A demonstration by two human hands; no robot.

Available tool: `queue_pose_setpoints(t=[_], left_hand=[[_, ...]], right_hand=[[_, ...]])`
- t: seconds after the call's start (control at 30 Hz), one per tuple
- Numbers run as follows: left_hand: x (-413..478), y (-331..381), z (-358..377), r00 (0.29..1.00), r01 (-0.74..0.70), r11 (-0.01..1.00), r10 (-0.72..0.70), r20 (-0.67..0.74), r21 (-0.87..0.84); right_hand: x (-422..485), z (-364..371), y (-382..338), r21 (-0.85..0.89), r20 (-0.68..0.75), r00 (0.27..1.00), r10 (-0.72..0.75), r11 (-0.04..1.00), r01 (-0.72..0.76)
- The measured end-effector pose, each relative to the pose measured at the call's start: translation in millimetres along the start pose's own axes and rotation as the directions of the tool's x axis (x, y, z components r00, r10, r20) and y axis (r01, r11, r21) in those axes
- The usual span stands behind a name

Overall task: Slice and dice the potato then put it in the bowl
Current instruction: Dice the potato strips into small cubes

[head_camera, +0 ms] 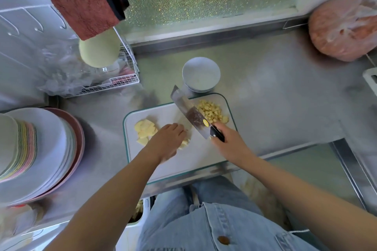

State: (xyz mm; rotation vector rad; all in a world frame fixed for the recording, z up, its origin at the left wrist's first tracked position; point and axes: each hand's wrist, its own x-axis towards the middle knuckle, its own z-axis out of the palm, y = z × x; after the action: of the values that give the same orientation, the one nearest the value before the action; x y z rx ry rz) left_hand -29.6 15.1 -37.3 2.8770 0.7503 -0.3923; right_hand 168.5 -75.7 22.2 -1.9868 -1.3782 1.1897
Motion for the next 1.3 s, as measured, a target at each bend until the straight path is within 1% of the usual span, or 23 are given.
queue_pose_setpoints(t=[0.03,0.1,0.17,0.2,0.3,0.37,0.43,0.5,0.63,0.73,0.87,1.03,1.1,1.2,1.3], left_hand=[[0,1,2,0.999,0.038,0.999,-0.039,-0.029,-0.029],[-1,6,6,0.978,0.188,0.974,-0.197,-0.061,-0.126],[-1,15,7,0.928,0.351,0.913,-0.369,-0.056,-0.207],[-1,20,7,0.902,0.409,0.881,-0.43,-0.044,-0.238],[-1,32,3,0.833,0.534,0.777,-0.551,0.053,-0.334],[-1,35,6,0.802,0.572,0.74,-0.596,0.049,-0.353],[-4,36,8,0.793,0.581,0.737,-0.609,0.033,-0.345],[-8,35,9,0.791,0.581,0.743,-0.611,0.018,-0.331],[-7,33,7,0.802,0.573,0.751,-0.596,0.037,-0.329],[-3,32,6,0.788,0.579,0.721,-0.615,0.033,-0.379],[-5,32,6,0.786,0.576,0.719,-0.619,0.021,-0.388],[-5,34,5,0.782,0.574,0.716,-0.624,0.005,-0.398],[-5,34,6,0.786,0.568,0.719,-0.618,0.004,-0.401],[-5,33,9,0.792,0.559,0.723,-0.611,0.003,-0.406],[-9,30,8,0.795,0.549,0.716,-0.606,0.006,-0.432]], right_hand=[[0,0,0,-0.006,0.001,1.0,0.003,1.0,-0.003],[0,0,-2,-0.015,0.009,1.0,-0.002,1.0,0.002],[0,1,-3,-0.027,0.018,1.0,-0.005,1.0,0.005],[0,2,-4,-0.035,0.024,1.0,-0.005,0.999,0.005],[2,6,-5,-0.095,0.06,0.998,-0.013,0.995,0.018],[2,10,-3,-0.168,0.081,0.997,-0.017,0.985,0.031],[0,14,1,-0.239,0.09,0.996,-0.019,0.97,0.04],[-3,19,5,-0.271,0.072,0.997,-0.031,0.961,0.05],[-8,28,10,-0.221,0.028,0.999,-0.033,0.975,0.039],[-9,34,11,-0.211,0.026,0.999,-0.029,0.977,0.034],[-8,39,14,-0.172,0.007,1.0,-0.012,0.985,0.013],[-6,32,21,-0.132,-0.077,0.997,0.015,0.991,-0.026],[-7,30,21,-0.142,-0.063,0.998,-0.002,0.99,-0.007],[-8,34,19,-0.18,0.011,1.0,-0.028,0.983,0.029],[-4,37,19,-0.183,-0.02,1.0,-0.01,0.983,0.006]])
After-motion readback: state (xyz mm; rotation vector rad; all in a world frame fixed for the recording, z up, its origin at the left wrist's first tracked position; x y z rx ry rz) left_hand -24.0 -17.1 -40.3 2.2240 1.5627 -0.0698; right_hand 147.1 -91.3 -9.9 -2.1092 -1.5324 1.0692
